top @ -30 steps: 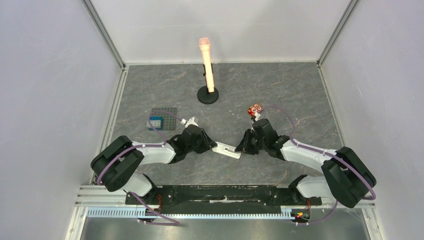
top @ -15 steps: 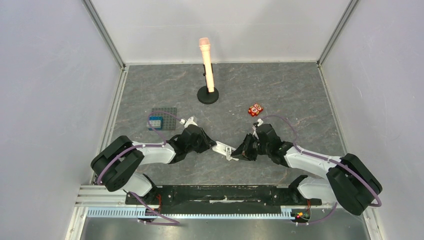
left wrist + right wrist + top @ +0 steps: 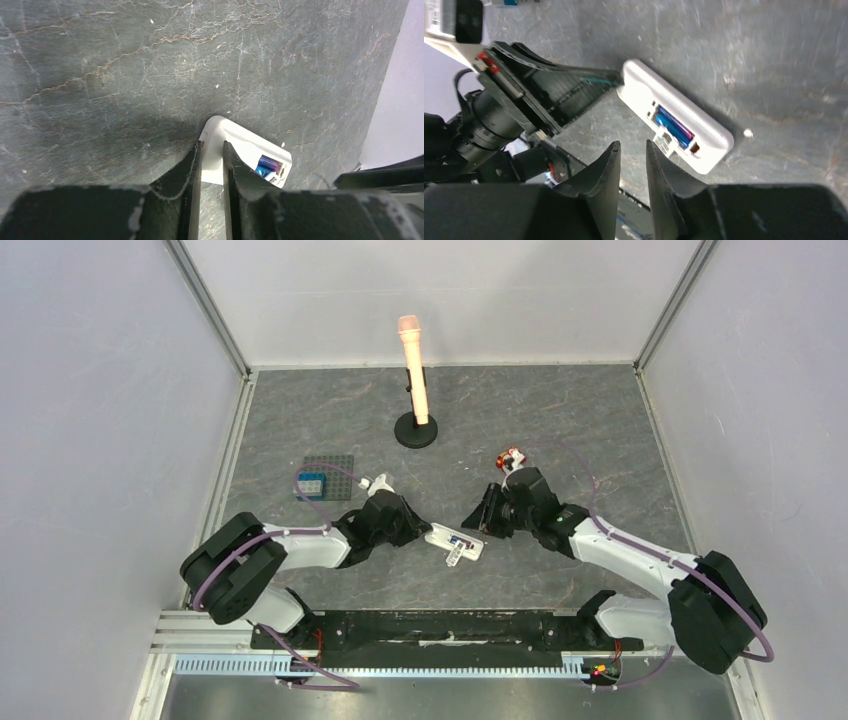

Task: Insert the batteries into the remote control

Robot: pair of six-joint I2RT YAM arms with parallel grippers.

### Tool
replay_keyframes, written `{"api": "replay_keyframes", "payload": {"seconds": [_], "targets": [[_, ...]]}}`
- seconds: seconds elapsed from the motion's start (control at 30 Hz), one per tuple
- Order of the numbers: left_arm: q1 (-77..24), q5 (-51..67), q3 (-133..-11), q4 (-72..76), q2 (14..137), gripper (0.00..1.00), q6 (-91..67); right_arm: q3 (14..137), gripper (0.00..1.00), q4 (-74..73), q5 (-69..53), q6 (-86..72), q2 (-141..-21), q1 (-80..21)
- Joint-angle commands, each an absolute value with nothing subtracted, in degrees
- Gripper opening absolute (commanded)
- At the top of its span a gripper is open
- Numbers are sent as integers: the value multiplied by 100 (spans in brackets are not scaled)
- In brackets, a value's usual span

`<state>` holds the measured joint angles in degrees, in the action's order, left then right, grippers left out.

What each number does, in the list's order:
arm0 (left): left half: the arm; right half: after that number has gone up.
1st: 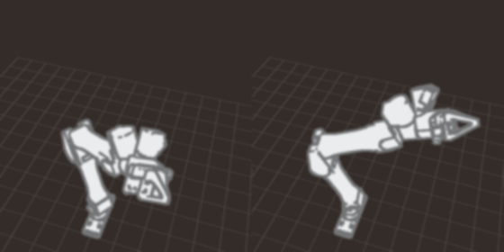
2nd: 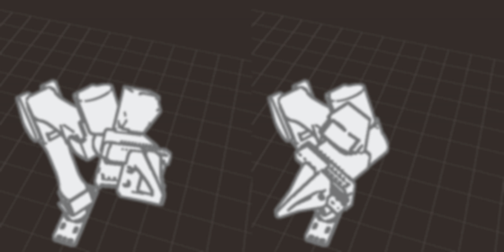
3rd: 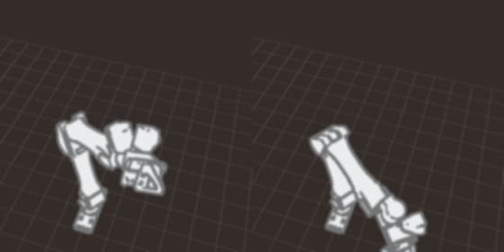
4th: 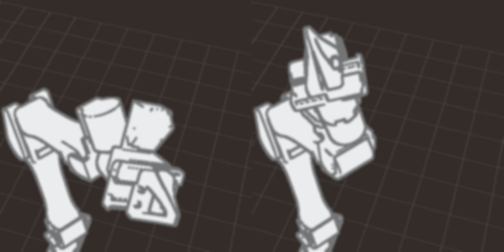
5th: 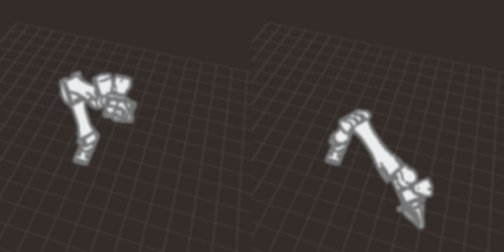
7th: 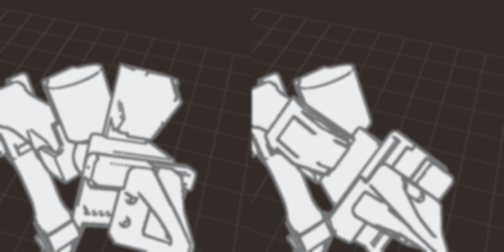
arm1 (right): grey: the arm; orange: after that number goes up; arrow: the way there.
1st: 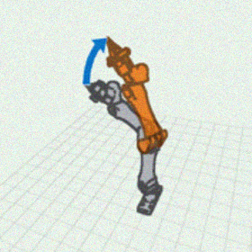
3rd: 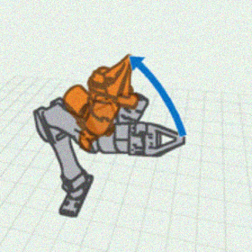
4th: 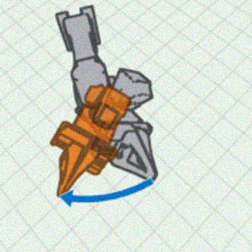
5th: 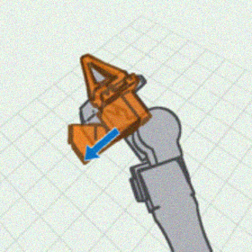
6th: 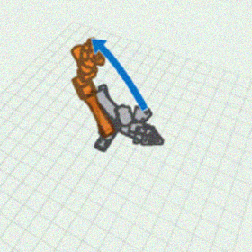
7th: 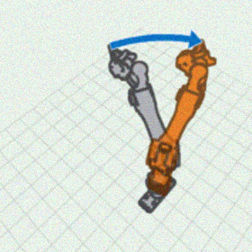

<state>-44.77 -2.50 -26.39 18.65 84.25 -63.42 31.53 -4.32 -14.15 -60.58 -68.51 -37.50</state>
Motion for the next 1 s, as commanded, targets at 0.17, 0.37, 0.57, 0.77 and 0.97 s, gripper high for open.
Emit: {"api": "replay_keyframes", "payload": {"seconds": [0.17,0.37,0.57,0.77,0.97], "targets": [[-4535,-645,-2656,1017,8038,26,-5828,4008,42,-1732,836,-4968,-6855,-4889],[-4531,-950,-2972,690,7523,40,-5200,3949,52,-1860,1296,-5338,-7048,-5598],[-4517,-1169,-3039,484,7157,45,-4950,3986,58,-1737,1496,-5484,-7433,-5788],[-4510,-1259,-2850,431,6686,46,-4950,4115,60,-1551,1570,-5659,-7881,-5982],[-4509,-1305,-2658,354,6370,47,-4996,4372,59,-1497,1750,-5773,-8352,-6086]]}}
